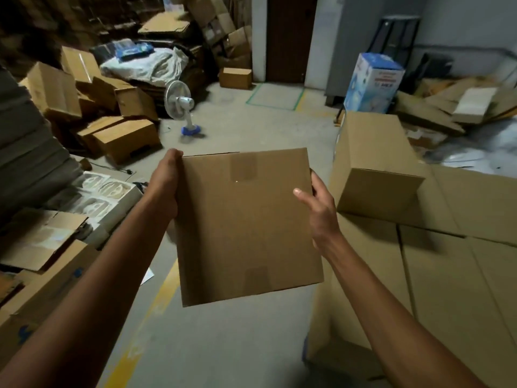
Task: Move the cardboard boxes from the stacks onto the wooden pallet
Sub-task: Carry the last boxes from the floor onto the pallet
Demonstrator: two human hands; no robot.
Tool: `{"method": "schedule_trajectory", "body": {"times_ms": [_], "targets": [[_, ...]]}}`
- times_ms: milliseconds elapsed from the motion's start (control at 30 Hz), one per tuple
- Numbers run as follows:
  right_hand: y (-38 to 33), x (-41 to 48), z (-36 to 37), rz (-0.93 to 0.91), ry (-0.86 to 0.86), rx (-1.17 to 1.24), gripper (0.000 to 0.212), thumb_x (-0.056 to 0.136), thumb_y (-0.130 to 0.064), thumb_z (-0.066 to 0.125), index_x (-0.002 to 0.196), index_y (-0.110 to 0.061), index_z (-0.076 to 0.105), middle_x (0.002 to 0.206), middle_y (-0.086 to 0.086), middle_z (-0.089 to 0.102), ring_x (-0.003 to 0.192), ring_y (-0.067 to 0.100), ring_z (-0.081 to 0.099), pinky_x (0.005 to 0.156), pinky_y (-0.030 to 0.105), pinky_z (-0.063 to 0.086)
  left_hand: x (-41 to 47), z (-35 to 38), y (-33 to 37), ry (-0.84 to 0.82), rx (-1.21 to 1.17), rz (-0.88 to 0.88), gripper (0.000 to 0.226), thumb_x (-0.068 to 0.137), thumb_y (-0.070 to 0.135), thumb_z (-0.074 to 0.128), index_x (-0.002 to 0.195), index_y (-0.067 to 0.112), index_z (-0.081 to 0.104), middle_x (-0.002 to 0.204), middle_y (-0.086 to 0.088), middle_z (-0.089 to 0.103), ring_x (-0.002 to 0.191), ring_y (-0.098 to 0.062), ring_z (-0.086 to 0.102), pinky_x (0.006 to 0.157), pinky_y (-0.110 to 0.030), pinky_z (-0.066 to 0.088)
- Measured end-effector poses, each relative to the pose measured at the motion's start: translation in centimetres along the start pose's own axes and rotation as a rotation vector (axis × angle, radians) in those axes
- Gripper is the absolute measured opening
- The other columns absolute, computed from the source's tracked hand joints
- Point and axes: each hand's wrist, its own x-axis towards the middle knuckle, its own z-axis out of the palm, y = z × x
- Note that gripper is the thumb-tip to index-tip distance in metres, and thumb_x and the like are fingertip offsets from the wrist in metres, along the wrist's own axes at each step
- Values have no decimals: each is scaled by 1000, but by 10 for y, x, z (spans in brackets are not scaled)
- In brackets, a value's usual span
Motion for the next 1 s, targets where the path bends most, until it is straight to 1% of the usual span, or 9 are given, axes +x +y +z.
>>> {"method": "schedule_trajectory", "body": {"times_ms": [100,200,300,367,433,533,667,833,1000], "targets": [[-17,-23,-8,20,58,35,48,95,-26,63,140,-27,50,112,-30,66,105,-12,63,90,16,50,-28,5,8,-68,-34,23,23,96,47,48,90,25,52,94,-1,54,86,-14,49,73,-32,35],[-24,-43,-19,37,120,-22,55,103,-36,54,153,-28,33,108,-40,47,90,-32,49,85,3,39,-54,5,10,-139,-91,64,23,95,45,50,91,23,55,90,-2,55,83,-15,52,68,-31,35],[-38,-61,-26,168,84,-22,80,85,-78,53,151,-34,41,142,-18,53,132,1,47,118,42,35,-75,3,5,-195,-125,150,21,90,40,52,97,21,58,88,-3,52,88,-20,52,71,-35,34],[-45,-73,-36,282,68,60,106,59,-98,54,147,-40,47,151,-8,50,143,17,42,118,61,29,-91,7,3,-222,-150,254,19,85,38,54,96,22,57,90,-4,50,93,-21,48,75,-38,33],[-59,-85,-51,355,77,168,105,56,-98,56,143,-39,53,144,-2,59,136,26,50,107,68,36,-110,13,0,-304,-125,413,24,78,37,54,91,19,63,95,-8,55,96,-23,50,79,-41,35],[-75,-97,-86,396,138,272,104,52,-94,61,138,-35,58,130,6,68,121,36,59,85,70,48,-137,30,1,-378,-99,546,46,74,33,53,116,23,69,117,-1,68,109,-21,57,85,-39,41],[-97,-111,-140,347,287,259,87,62,-81,71,133,-31,60,131,10,65,120,36,59,94,71,45,-184,69,4,-476,-63,631,68,73,31,53,140,20,57,134,-2,61,121,-23,56,87,-35,42],[-121,-138,-235,241,436,268,43,79,-63,71,109,-35,61,131,8,61,119,33,56,94,64,49,-248,147,1,-575,-119,620,75,64,28,53,139,20,55,136,-2,60,124,-23,54,91,-37,41],[-136,-161,-334,160,496,247,66,61,-70,76,116,-36,64,139,7,58,127,33,53,95,64,49,-302,238,-10,-639,-242,532,51,72,19,52,121,28,60,118,2,62,111,-20,54,86,-38,40]]}}
